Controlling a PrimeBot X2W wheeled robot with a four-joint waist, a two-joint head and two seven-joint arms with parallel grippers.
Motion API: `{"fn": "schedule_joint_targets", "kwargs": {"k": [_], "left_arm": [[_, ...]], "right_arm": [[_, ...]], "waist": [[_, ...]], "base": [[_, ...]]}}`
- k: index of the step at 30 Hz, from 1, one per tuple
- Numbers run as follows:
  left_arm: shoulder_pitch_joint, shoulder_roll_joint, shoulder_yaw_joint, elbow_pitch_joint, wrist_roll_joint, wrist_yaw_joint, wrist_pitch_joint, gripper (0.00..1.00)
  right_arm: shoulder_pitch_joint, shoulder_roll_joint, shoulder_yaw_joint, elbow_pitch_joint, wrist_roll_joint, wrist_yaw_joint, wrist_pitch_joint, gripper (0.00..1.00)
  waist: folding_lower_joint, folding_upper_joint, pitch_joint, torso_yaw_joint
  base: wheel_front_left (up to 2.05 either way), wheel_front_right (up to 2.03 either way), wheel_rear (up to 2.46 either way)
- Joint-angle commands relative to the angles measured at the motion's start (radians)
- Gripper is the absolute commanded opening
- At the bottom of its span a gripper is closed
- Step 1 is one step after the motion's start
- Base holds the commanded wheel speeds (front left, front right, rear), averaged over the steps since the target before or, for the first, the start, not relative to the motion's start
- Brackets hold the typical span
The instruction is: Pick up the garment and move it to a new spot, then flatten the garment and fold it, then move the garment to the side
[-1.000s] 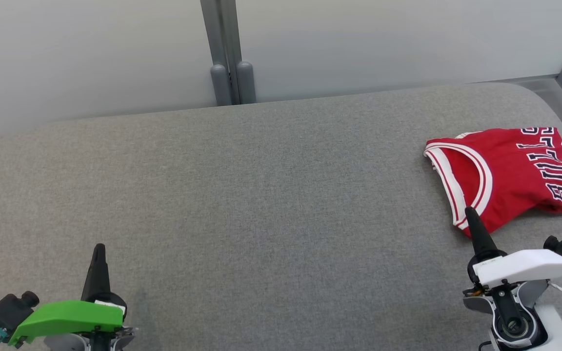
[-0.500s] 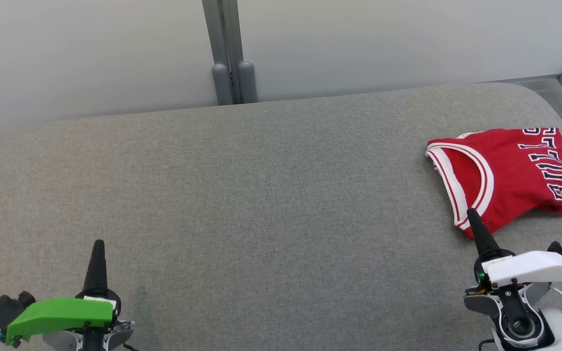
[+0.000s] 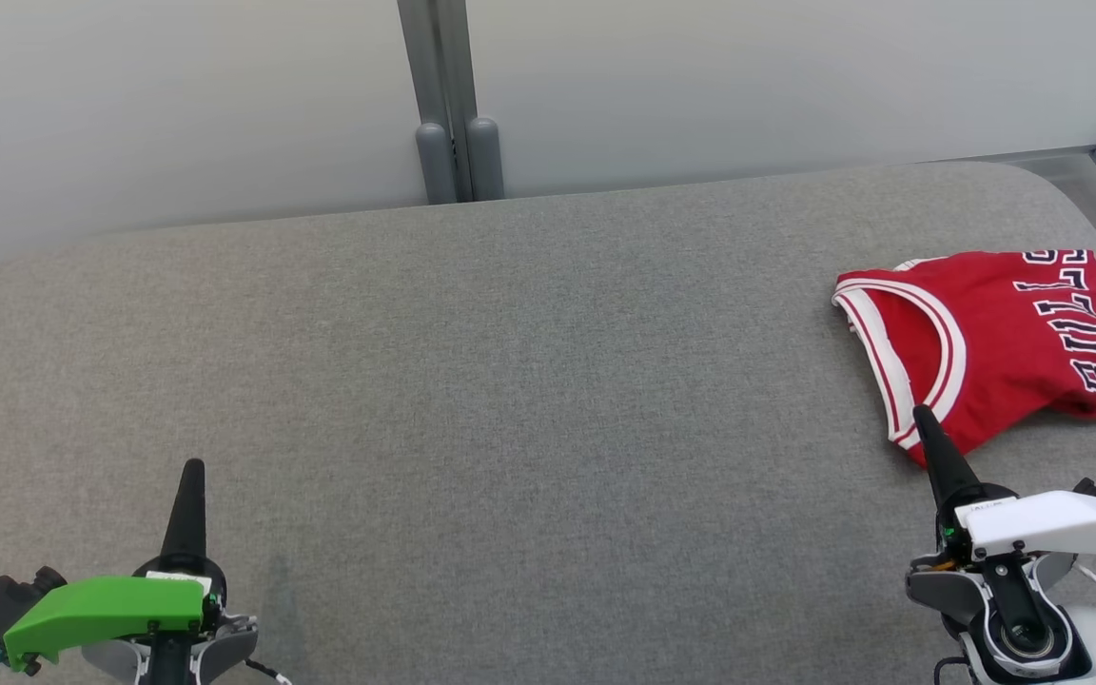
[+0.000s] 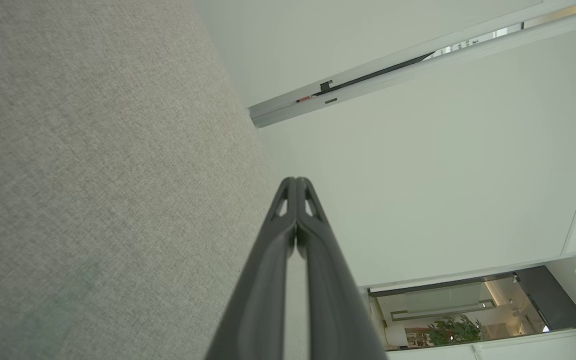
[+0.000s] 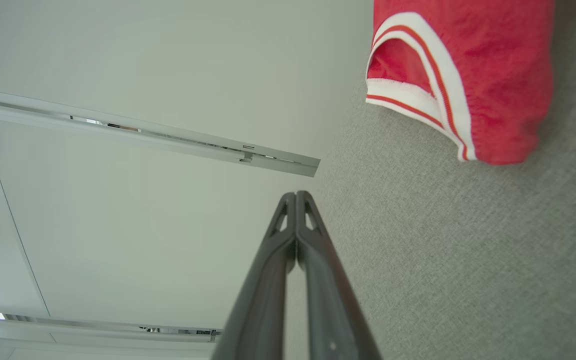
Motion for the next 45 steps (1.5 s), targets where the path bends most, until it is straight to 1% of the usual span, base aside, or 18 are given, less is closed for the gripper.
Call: {"fn": "schedule_joint_targets", "kwargs": {"k": [1,39,45], "left_arm": [[-0.021,0.002,0.005,-0.01,-0.026,-0.006,0.006,0.0],[-0.038,-0.004,0.022,-0.015,-0.3,-0.013,0.079,0.0],[-0.036,-0.004,0.022,-0.015,-0.299,-0.014,0.081,0.0]], "right_arm": [[0.005,0.0,-0.008,-0.011,0.022,0.0,0.009,0.0],[0.024,0.036,-0.066,-0.033,0.25,0.0,0.081,0.0],[0.024,0.035,-0.066,-0.034,0.252,0.0,0.083,0.0]], "waist": [[0.0,0.0,0.0,0.0],[0.0,0.0,0.003,0.01],[0.0,0.0,0.003,0.01]], "base": [[0.0,0.0,0.0],[0.0,0.0,0.0],[0.0,0.0,0.0]]}}
